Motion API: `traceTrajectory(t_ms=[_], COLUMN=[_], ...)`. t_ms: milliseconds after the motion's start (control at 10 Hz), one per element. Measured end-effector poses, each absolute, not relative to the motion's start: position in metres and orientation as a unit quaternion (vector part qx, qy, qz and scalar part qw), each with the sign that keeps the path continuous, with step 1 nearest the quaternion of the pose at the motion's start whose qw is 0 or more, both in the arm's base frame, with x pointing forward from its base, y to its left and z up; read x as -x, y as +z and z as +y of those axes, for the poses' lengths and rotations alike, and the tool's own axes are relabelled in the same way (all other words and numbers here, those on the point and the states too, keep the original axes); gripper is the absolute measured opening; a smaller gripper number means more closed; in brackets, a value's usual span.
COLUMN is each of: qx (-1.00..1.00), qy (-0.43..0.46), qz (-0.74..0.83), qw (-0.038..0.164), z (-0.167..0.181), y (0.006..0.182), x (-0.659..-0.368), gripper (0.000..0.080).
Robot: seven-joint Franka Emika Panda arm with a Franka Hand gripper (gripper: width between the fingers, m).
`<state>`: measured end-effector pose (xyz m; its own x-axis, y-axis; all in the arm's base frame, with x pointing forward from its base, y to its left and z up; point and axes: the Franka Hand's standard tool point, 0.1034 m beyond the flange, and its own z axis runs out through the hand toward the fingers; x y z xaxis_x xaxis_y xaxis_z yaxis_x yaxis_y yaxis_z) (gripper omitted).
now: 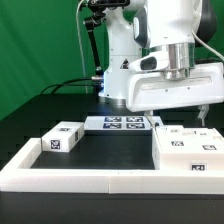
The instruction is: Assemble cabinet
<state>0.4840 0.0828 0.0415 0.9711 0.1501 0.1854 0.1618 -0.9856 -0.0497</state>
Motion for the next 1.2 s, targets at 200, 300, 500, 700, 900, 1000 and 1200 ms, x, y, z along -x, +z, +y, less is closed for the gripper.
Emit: traceTrajectory(t_ms=[200,300,500,700,900,1000,1200], qx=[0.994,0.995,0.997,0.997,0.997,0.997,0.997], qy=[-0.088,-0.084,-0.077,-0.076,-0.077,-0.077,-0.078], qz=[-0.063,-0.030,0.002,0.002,-0.003,-0.005,-0.006], qw=[0.033,0.033,0.024,0.020,0.020,0.020,0.020], z=[0.084,0.085,0.082,0.084,0.085,0.085,0.085], y=[0.041,0.035,0.020,0.016,0.016,0.016,0.015], x=[-0.483,-0.483,-0.488,-0.491,-0.491,-0.491,-0.489], gripper=[0.0797,0.0797,0.0797,0.0797,0.0797,0.0797,0.0797])
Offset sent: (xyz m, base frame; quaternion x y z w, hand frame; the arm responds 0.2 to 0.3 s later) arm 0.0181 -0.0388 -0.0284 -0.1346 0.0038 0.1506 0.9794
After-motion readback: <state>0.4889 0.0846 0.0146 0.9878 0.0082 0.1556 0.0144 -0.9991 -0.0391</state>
